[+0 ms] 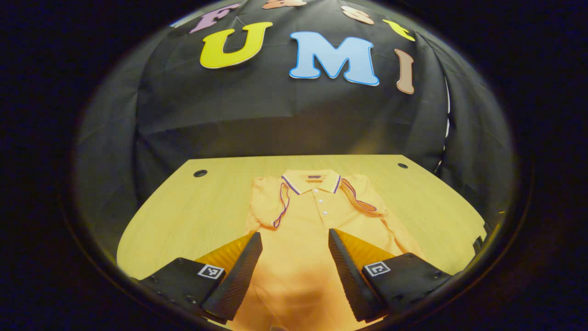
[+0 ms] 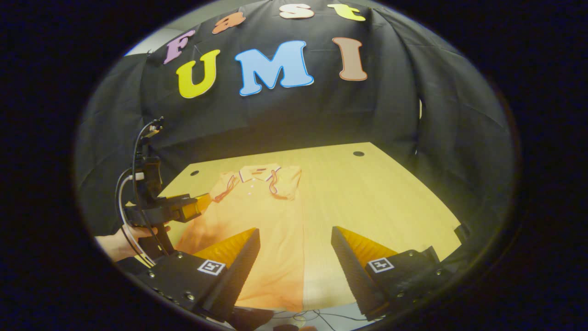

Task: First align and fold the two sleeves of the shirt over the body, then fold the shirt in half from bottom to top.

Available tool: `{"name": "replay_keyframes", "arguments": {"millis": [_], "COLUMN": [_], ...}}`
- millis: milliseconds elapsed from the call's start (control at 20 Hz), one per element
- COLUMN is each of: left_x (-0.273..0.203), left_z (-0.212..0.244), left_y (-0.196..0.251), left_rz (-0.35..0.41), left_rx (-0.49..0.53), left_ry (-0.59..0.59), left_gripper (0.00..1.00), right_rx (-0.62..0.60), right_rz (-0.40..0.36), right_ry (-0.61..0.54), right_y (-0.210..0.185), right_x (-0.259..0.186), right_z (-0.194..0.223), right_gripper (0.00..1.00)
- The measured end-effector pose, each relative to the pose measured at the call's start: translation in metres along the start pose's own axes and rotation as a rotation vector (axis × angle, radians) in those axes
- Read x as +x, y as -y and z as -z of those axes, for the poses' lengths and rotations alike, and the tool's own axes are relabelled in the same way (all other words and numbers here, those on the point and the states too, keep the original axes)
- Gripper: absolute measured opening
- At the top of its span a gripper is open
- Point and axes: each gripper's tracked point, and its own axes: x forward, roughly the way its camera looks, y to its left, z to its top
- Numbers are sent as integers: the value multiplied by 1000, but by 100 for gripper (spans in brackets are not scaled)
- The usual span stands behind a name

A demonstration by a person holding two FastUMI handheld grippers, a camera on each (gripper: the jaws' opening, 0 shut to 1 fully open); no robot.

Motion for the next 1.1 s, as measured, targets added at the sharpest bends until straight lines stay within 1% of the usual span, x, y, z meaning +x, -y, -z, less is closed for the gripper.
{"name": "replay_keyframes", "arguments": {"millis": [150,300,400,700,850,1000,1050,1100], "left_x": [-38,-74,-94,-129,-139,-150,-152,-155], "left_z": [21,42,55,83,106,121,126,133], "left_y": [-1,-1,-3,-13,-32,-47,-51,-54], "left_rz": [-22,-21,-18,16,5,17,23,31], "left_rx": [-9,1,16,0,1,0,3,3], "left_ry": [0,-6,-14,-29,-71,-89,-97,-112], "left_gripper": [95,95,95,95,95,95,95,95], "right_rx": [-7,-24,-30,-64,-73,-95,-100,-107], "right_rz": [-27,-36,-37,-30,-36,-22,-18,-12], "right_ry": [-38,-80,-101,-140,-184,-225,-238,-253], "right_y": [3,6,6,-6,-19,-24,-25,-26], "right_x": [-6,-12,-13,-8,-4,-1,0,0], "right_z": [26,53,65,84,99,116,122,127], "right_gripper": [97,97,97,97,97,97,94,98]}}
